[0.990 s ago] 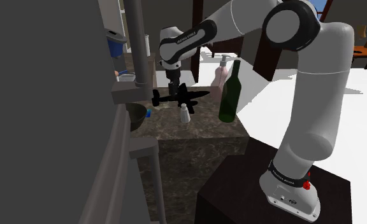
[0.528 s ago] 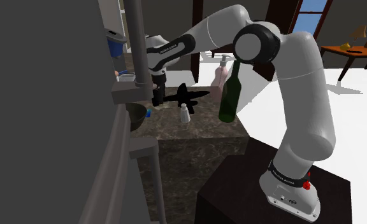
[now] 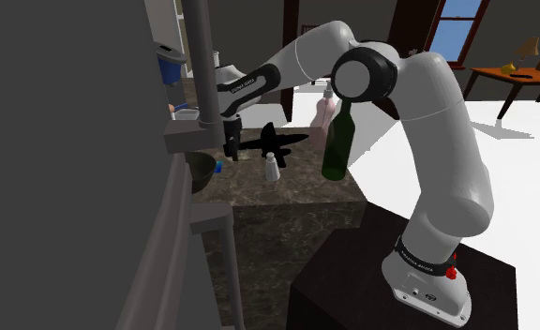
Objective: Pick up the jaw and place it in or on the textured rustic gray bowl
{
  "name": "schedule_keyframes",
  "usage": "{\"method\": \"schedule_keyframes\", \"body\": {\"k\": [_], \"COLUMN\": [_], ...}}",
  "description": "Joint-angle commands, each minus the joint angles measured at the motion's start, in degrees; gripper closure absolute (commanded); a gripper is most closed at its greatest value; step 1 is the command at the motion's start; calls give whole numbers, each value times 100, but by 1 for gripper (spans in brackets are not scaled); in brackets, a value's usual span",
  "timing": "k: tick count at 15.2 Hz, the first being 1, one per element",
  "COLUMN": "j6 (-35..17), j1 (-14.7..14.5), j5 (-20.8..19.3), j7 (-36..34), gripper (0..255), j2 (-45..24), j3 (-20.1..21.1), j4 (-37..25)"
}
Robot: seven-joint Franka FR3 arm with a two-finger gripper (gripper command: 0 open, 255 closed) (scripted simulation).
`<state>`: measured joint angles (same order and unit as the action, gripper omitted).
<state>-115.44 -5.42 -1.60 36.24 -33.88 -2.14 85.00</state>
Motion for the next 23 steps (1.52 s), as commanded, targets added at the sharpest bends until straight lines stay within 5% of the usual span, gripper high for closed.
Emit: {"method": "schedule_keyframes", "body": {"k": [1, 8, 9, 23], "j6": [-87, -86, -86, 215], "j1": [2, 2, 2, 1], "j5": [1, 1, 1, 0], "j7": [0, 0, 0, 10], "gripper": [0, 0, 255, 255], "j2": [-23, -24, -24, 129], "j3": [0, 0, 0, -1], "j4": [62, 61, 61, -89]}}
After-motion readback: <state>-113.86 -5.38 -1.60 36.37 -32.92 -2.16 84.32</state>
